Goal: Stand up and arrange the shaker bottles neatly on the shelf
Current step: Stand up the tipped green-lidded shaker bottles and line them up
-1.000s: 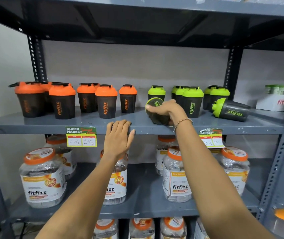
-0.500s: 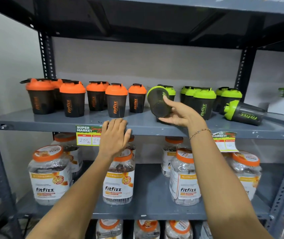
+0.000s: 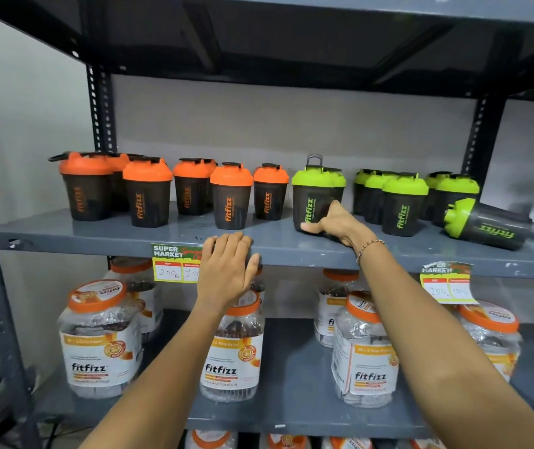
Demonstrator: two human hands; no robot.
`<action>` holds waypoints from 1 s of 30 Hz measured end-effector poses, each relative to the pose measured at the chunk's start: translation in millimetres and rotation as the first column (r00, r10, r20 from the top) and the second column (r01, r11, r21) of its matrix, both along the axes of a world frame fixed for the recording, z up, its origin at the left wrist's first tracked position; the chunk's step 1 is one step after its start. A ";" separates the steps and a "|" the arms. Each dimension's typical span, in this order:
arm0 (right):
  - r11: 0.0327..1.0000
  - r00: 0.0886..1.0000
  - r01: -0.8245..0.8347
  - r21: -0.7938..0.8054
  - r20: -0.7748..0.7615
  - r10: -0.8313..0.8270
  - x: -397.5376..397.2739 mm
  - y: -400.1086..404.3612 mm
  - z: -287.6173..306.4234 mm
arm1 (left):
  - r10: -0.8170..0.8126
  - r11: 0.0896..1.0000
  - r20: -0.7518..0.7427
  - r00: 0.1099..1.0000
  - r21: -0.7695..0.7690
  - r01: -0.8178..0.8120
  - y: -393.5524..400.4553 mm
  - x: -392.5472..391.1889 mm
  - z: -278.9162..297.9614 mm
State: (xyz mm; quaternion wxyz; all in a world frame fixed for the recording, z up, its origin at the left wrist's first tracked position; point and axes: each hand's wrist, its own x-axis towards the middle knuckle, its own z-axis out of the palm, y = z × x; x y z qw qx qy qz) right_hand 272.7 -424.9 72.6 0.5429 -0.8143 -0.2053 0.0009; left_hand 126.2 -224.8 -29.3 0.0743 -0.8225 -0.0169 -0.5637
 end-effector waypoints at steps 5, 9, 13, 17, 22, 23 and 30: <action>0.999 1.000 0.016 -0.049 -0.012 -0.017 -13.8 1.8 4.8 | 0.006 1.000 -0.004 1.000 0.008 -0.005 0.8 1.6 -0.4; 0.998 1.000 0.000 -0.055 0.002 0.000 -17.0 2.3 5.3 | 0.005 1.000 -0.018 1.000 -0.013 -0.005 -0.2 1.0 -1.3; 0.996 1.000 -0.019 -0.085 -0.005 0.018 -20.5 1.5 6.9 | 0.005 0.999 -0.060 0.998 -0.049 -0.008 -2.6 -1.6 -0.6; 0.998 1.000 0.028 -0.051 0.007 -0.027 -40.7 -9.2 6.7 | -0.070 0.983 -0.055 0.996 -0.172 0.059 -10.6 -4.1 1.0; 0.970 0.942 0.239 -0.039 0.253 -0.222 -49.1 -47.8 0.1 | -0.175 0.965 -0.084 0.981 -0.213 0.154 -43.2 -3.6 1.4; 0.967 0.929 0.253 -0.027 0.287 -0.235 -49.1 -59.6 1.9 | -0.189 0.966 -0.098 0.977 -0.200 0.166 -56.5 -0.8 1.7; 0.952 0.874 0.300 -0.051 0.415 -0.254 -44.9 -178.8 32.2 | -0.287 0.957 -0.139 0.948 -0.090 0.276 -179.7 37.1 7.6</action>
